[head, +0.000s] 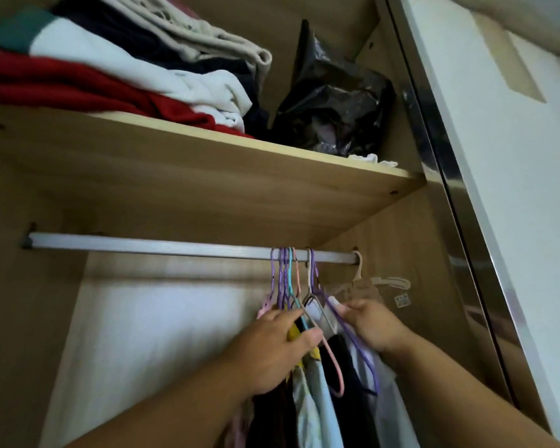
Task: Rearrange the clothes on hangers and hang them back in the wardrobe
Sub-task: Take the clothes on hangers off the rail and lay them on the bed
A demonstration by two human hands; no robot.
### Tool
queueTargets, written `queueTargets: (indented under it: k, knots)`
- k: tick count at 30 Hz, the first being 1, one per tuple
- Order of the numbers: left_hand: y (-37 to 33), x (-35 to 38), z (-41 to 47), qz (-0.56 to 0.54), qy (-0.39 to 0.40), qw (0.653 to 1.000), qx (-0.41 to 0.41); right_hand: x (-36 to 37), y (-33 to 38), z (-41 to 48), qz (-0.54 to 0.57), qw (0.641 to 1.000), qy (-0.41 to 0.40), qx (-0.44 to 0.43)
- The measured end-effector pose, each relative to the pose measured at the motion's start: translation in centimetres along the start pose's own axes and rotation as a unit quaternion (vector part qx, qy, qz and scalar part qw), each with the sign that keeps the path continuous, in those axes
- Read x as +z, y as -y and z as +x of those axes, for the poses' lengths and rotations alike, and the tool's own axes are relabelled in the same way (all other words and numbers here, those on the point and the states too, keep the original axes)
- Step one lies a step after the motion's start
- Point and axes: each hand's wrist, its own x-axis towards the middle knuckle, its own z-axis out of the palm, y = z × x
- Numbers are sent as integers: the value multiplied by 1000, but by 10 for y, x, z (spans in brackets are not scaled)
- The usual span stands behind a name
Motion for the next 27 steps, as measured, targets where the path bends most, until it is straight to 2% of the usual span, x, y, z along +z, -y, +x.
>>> queueTargets:
  k: [3,11,16,27]
  knots:
    - [8,-12,-6,0,6,1000,-20,19,17,-4,77,996,21,-33]
    - [32,-47,-35,14,-5,999,-35,69,65,-1,87,989,39,-113]
    - [50,-81,-62,53,-20,993,-107,104,107,-6,135,982,68,-117]
    - [70,-153,-129,225,-38,953,-199,168,185,-16,173,967,112,-152]
